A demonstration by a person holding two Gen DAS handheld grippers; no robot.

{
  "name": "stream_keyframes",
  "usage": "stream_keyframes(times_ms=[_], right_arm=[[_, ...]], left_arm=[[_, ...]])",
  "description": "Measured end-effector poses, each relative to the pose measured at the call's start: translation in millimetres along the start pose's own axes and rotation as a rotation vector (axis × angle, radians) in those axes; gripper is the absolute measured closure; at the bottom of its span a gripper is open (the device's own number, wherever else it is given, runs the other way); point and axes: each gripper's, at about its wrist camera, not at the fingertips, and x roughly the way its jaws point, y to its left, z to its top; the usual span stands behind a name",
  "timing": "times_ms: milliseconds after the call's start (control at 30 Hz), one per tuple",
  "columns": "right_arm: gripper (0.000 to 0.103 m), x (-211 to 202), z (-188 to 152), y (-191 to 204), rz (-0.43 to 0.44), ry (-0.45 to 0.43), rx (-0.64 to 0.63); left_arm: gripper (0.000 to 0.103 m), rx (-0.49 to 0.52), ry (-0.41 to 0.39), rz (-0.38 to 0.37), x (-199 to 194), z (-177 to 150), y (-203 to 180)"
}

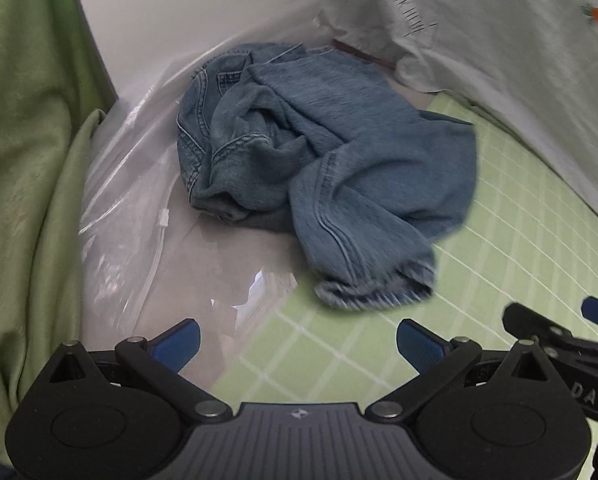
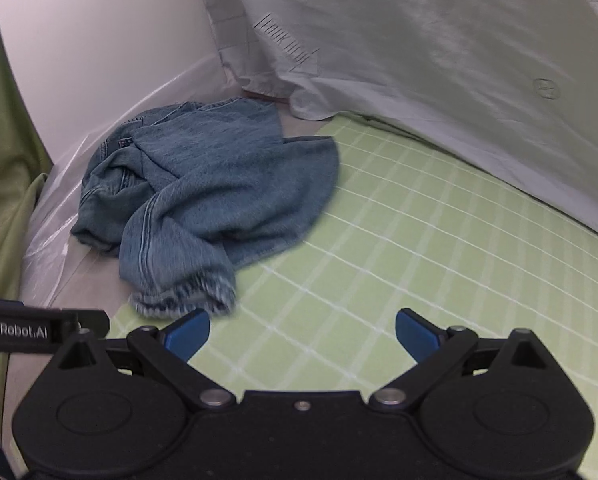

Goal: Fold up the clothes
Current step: 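Reach both tools to the jeans and close the right gripper on the hem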

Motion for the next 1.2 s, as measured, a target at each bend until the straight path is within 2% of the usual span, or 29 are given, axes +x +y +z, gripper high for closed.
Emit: stream_keyframes(times_ms=[200,400,567,633,667,733,767,867,1000,1100,1200], right_arm=[[0.015,71,31,7,0.082,0.066,0.003],[0.024,103,37,23,0.163,0.114,0.008],[0.042,110,34,36,0.186,0.129,-0.032],[0.06,108,33,38,0.202,0.128,-0.056],[0.064,106,33,39,0.212,0.127,-0.067],[0.08,102,33,39,0.221,0.113,-0.101],[0.083,99,31,38,0.218,0.107,-0.111],[0.088,86,23,31,0.194,0.095,-0.124],[0.089,60,-4,5,0.103,0.074,-0.142],[0.09,34,-31,-32,-0.014,0.059,-0.13],[0.09,2,-65,-70,-0.186,0.039,-0.158]], left_arm=[[0.002,-0.029,0.043,0.052,39,27,16],[0.002,-0.052,0.078,0.1,70,47,30],[0.002,-0.059,0.075,0.09,64,44,33],[0.002,-0.061,0.074,0.086,62,42,34],[0.002,-0.063,0.073,0.084,61,42,35],[0.002,-0.065,0.072,0.08,59,40,36],[0.002,-0.066,0.068,0.076,56,39,35],[0.002,-0.063,0.046,0.055,38,31,28],[0.002,-0.047,0.011,-0.009,12,18,14],[0.002,-0.049,0.008,-0.072,-3,7,-4],[0.002,-0.035,0.019,-0.119,-17,-9,-28]])
